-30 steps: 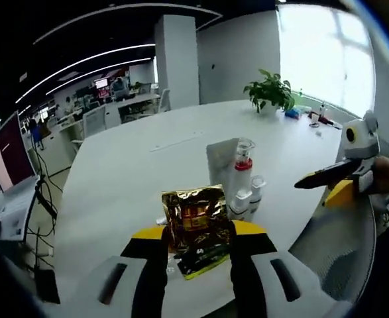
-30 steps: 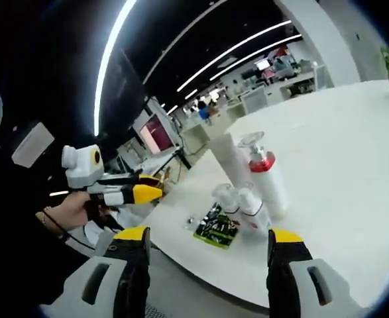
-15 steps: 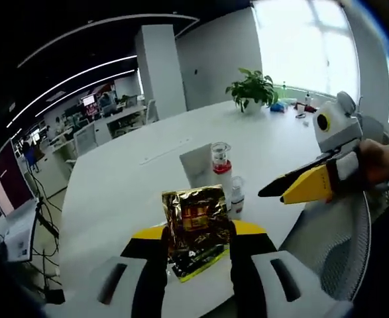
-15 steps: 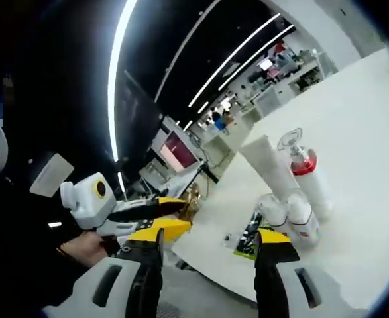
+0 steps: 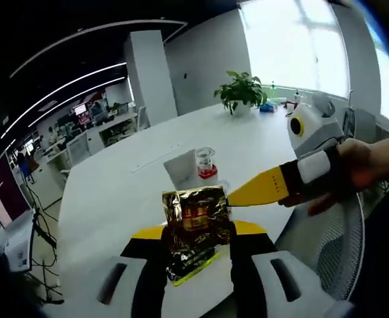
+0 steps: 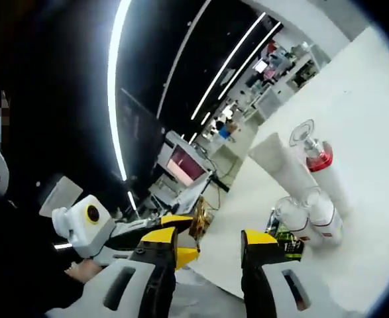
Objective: Arrange the skincare products in the storage area until every visible bottle or jar stands upright without overlapping.
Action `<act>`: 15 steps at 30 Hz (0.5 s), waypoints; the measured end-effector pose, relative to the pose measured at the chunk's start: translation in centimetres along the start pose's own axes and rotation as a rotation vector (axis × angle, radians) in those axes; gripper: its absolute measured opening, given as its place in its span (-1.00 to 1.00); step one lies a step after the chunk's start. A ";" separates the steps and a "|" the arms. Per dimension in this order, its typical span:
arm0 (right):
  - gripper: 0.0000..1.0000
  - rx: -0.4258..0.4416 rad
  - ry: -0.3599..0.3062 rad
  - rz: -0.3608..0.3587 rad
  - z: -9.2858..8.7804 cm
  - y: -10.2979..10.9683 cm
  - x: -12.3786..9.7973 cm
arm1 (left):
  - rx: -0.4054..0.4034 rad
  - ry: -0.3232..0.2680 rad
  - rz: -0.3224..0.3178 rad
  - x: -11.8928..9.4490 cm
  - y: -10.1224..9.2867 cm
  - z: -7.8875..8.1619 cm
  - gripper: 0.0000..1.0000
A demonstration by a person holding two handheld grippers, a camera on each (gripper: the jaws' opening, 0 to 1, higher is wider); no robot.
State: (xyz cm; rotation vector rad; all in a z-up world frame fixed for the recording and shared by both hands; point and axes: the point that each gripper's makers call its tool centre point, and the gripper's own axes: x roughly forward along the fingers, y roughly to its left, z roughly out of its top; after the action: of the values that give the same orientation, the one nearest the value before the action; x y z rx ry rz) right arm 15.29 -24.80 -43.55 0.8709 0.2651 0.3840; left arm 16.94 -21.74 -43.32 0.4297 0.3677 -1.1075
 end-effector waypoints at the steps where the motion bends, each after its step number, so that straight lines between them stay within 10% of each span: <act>1: -0.28 0.003 0.001 0.003 -0.1 0.1 0.0 | 0.008 -0.002 -0.003 0.0 -0.2 0.0 -0.34; 15: -0.84 -0.003 -0.013 0.000 0.0 0.2 -0.1 | 0.000 -0.013 -0.041 0.2 -1.6 0.3 -0.34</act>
State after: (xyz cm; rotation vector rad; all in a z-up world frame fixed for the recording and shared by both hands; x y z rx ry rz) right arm 15.18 -24.70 -43.45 0.8704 0.2527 0.3786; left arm 15.64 -22.65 -43.43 0.4165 0.3666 -1.1495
